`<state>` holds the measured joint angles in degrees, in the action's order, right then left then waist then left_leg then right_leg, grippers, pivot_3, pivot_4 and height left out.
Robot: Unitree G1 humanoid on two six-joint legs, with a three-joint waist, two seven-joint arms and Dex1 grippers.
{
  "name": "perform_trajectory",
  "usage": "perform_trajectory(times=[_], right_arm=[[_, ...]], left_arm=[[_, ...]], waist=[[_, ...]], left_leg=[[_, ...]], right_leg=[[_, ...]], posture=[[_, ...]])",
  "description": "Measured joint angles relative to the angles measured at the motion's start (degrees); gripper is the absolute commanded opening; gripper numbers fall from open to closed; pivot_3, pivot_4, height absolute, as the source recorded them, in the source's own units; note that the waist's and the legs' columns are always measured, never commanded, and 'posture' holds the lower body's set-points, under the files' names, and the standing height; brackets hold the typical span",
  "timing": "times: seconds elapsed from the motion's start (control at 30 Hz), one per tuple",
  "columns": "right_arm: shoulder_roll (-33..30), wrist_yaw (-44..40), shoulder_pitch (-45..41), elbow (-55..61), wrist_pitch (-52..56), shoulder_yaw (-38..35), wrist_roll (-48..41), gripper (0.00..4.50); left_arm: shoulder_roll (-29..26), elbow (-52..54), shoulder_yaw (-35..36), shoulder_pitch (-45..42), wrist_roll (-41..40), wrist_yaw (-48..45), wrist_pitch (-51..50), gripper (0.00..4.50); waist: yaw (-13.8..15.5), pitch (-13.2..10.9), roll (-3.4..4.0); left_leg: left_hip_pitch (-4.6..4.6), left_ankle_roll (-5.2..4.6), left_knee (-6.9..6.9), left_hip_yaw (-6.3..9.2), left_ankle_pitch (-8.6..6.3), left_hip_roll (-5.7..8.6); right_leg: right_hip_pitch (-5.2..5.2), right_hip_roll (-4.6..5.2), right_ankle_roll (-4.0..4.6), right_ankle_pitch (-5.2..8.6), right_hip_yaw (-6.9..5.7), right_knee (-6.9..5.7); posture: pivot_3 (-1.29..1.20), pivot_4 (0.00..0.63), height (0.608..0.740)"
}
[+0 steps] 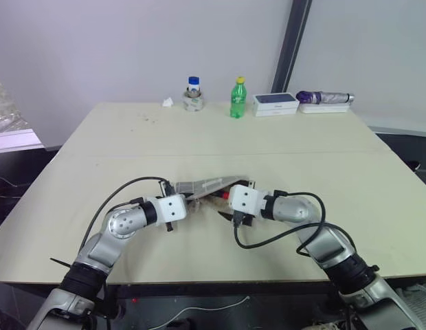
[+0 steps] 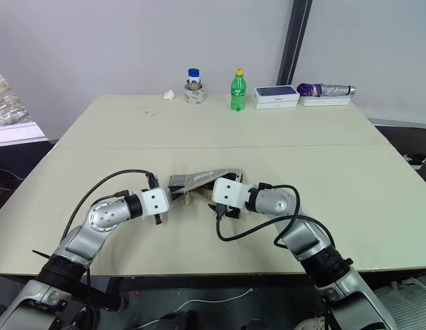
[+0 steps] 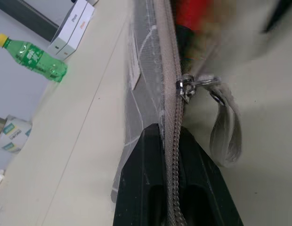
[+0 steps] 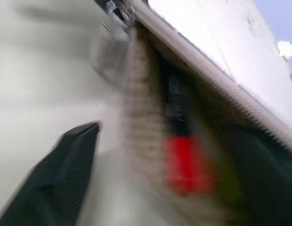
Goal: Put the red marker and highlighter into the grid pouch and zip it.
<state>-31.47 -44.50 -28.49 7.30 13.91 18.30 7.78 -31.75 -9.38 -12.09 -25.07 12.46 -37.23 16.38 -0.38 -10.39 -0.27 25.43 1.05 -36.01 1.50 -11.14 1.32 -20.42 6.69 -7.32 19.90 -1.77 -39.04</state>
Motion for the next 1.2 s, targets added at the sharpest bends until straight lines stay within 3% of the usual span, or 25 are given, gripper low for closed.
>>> perform_trajectory(times=[0.2, 0.37, 0.47, 0.63, 0.87, 1.1, 1.2], right_arm=[[0.1, -4.6, 12.4, 11.2, 6.4, -13.0, -18.7, 4.42], [0.3, -5.3, 14.2, 17.0, 18.2, -16.8, -31.8, 4.42], [0.4, -4.8, 17.1, 15.1, 25.1, -14.3, -33.9, 4.42], [9.5, -0.4, 18.9, 8.4, 26.8, -11.9, -34.8, 4.42], [21.5, 8.3, 9.6, 1.0, 23.9, -9.7, -32.1, 4.42], [25.3, 10.8, 3.9, -7.7, 19.6, -9.3, -29.3, 4.42], [26.2, 10.9, 2.8, -9.8, 18.8, -9.8, -29.3, 3.57]], left_arm=[[0.1, 0.5, 0.0, 0.5, -0.7, -0.1, -1.2, 0.00], [1.3, 0.1, -0.1, -0.2, -0.7, 0.0, -1.5, 0.00], [1.9, -1.3, -0.9, -1.7, 0.1, 0.1, -0.3, 0.00], [2.1, -1.8, -3.2, -2.8, 2.8, 0.0, 2.1, 0.00], [2.5, -1.8, -3.4, -5.1, 4.0, 0.2, 1.9, 0.00], [2.5, -1.8, -3.4, -5.1, 4.8, 0.6, 1.3, 0.00], [2.5, -1.8, -3.2, -5.1, 5.0, 0.9, 1.1, 0.00]], waist=[[0.4, 0.0, 0.00], [0.3, 0.0, -0.01], [1.0, 0.0, -0.03], [0.8, 0.0, -0.02], [0.5, 0.0, -0.01], [0.5, 0.0, -0.01], [0.4, 0.0, -0.01]], left_leg=[[-0.04, 0.00, 0.00, 0.01, 0.00, -0.11], [-0.06, 0.00, -0.02, 0.02, 0.00, -0.13], [-0.06, -0.01, -0.03, 0.02, -0.01, -0.08], [-0.05, -0.01, 0.00, 0.00, 0.00, 0.00], [-0.05, 0.02, 0.01, 0.01, 0.01, 0.00], [-0.05, 0.02, 0.02, 0.01, 0.01, 0.02], [-0.04, 0.02, 0.03, 0.01, 0.01, 0.01]], right_leg=[[0.06, -0.02, 0.00, 0.00, -0.01, 0.01], [0.10, -0.02, 0.01, 0.00, -0.02, 0.01], [0.09, -0.01, 0.01, 0.00, -0.02, 0.02], [0.03, -0.02, 0.01, 0.00, 0.01, -0.01], [-0.01, -0.07, 0.01, 0.00, 0.01, -0.07], [-0.03, -0.07, 0.01, 0.00, 0.01, -0.08], [-0.05, -0.07, 0.01, 0.00, 0.01, -0.08]], posture=[[0.00, 0.150, 0.740], [0.00, 0.150, 0.740], [0.00, 0.150, 0.740], [0.00, 0.150, 0.740], [0.00, 0.150, 0.740], [0.00, 0.150, 0.740], [0.00, 0.150, 0.740]])
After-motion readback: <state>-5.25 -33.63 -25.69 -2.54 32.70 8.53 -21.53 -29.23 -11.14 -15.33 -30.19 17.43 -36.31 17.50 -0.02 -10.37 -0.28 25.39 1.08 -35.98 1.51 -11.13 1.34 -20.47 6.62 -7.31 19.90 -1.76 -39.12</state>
